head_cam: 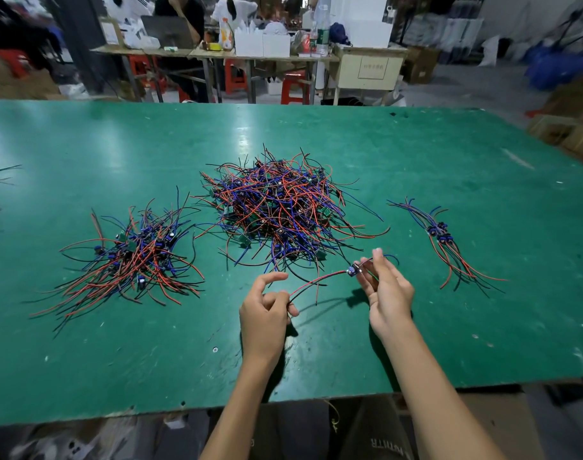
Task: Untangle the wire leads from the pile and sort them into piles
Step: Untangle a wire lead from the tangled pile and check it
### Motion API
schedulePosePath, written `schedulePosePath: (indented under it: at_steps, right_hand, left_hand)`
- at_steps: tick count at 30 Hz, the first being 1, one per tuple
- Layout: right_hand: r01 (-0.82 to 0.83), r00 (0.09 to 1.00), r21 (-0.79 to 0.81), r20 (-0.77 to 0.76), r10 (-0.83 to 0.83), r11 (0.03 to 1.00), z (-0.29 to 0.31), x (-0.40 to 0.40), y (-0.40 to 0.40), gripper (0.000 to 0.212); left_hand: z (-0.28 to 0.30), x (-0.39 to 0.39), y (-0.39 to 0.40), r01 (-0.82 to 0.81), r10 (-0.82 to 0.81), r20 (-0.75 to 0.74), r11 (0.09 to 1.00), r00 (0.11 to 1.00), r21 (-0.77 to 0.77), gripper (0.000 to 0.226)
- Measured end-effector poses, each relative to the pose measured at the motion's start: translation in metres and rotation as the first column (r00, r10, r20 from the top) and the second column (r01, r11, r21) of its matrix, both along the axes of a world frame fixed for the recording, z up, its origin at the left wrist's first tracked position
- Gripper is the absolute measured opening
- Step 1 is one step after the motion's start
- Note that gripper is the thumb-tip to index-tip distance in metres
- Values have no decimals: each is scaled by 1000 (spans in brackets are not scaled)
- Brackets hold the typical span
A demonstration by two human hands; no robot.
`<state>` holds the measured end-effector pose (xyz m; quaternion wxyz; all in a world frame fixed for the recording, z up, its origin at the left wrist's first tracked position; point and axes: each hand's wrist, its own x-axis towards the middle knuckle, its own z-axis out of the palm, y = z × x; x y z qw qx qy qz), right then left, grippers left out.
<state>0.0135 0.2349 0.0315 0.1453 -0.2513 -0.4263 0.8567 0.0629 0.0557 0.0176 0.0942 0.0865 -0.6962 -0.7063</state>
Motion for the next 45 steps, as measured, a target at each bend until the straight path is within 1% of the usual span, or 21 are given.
schedulePosePath:
  at_steps: [6,8,10,12,13,15,17,19,21,23,25,26,28,29,31,33,35,38,40,43,45]
  right_hand:
    - [-38,999,120,-25,41,992,18,1,4,14]
    - [-28,999,231,-8,31,972,31,-10,14,16]
    - [-24,999,404,41,9,915,46,-32,32,19]
    - [-31,995,627,95,-37,779,62,-62,58,26]
    - [-39,991,740,115,-69,672,70,-76,72,30]
    - [-72,968,916,159,-193,396,83,-100,99,35]
    - [-142,926,982,175,-334,122,83,-115,124,37]
    - [-282,896,957,235,-377,-74,74,-123,140,39]
    - [-431,856,885,340,-390,-175,62,-125,142,42]
    - [-484,849,837,377,-371,-255,53,-120,132,40]
    - [-392,919,860,344,-194,-328,44,-112,108,34]
    - [-328,943,890,327,-60,-317,38,-106,91,32]
    - [-265,937,917,318,147,-297,25,-92,55,35]
    - [-257,923,906,333,191,-337,16,-86,40,38]
    - [-227,933,876,322,163,-426,-4,-78,19,36]
    - [-185,966,893,241,88,-411,-17,-70,11,29]
    - [-129,988,936,150,38,-327,-22,-62,7,24]
    - [-27,999,990,22,-39,-137,-25,-46,2,23]
    - [8,998,1000,-8,-68,3,-25,-33,-1,24]
    - [40,999,980,-42,6,192,-23,-12,-6,29]
    - [47,995,958,-70,71,282,-19,0,-12,31]
  left_hand:
    - [-2,0,-1,29,-30,-15,999,999,-33,22]
    - [-3,-1,0,36,-37,-14,999,999,-38,22]
    - [-3,-4,0,27,-27,-6,1000,1000,-8,24]
    - [-2,-6,-1,-2,2,-3,1000,1000,29,26]
    - [-2,-7,-2,-23,24,-8,999,1000,41,26]
    - [-1,-9,-3,-57,58,-19,997,998,60,25]
    - [-2,-9,-2,-67,68,-14,996,998,64,24]
    - [-2,-9,-2,-67,67,-9,996,998,66,24]
    - [-2,-10,-2,-70,70,-6,996,998,61,24]
    - [-4,-11,-3,-73,73,-1,996,997,44,27]
    - [-6,-12,-4,-75,75,5,997,997,27,34]
    - [-6,-12,-4,-76,76,7,997,997,23,36]
    - [-6,-14,-4,-76,76,13,997,997,18,36]
    - [-6,-14,-3,-78,77,16,997,997,15,36]
    - [-6,-13,-3,-80,80,23,997,997,8,36]
    - [-8,-12,-3,-79,79,22,997,997,9,36]
    - [-8,-10,-4,-79,79,14,997,997,3,33]
    - [-6,-10,-2,-68,68,17,998,998,-20,23]
    - [-6,-10,-1,-58,59,17,997,998,-45,21]
    - [-7,-10,1,-22,24,11,991,1000,-133,20]
    - [-6,-10,3,9,-7,9,980,1000,-199,20]
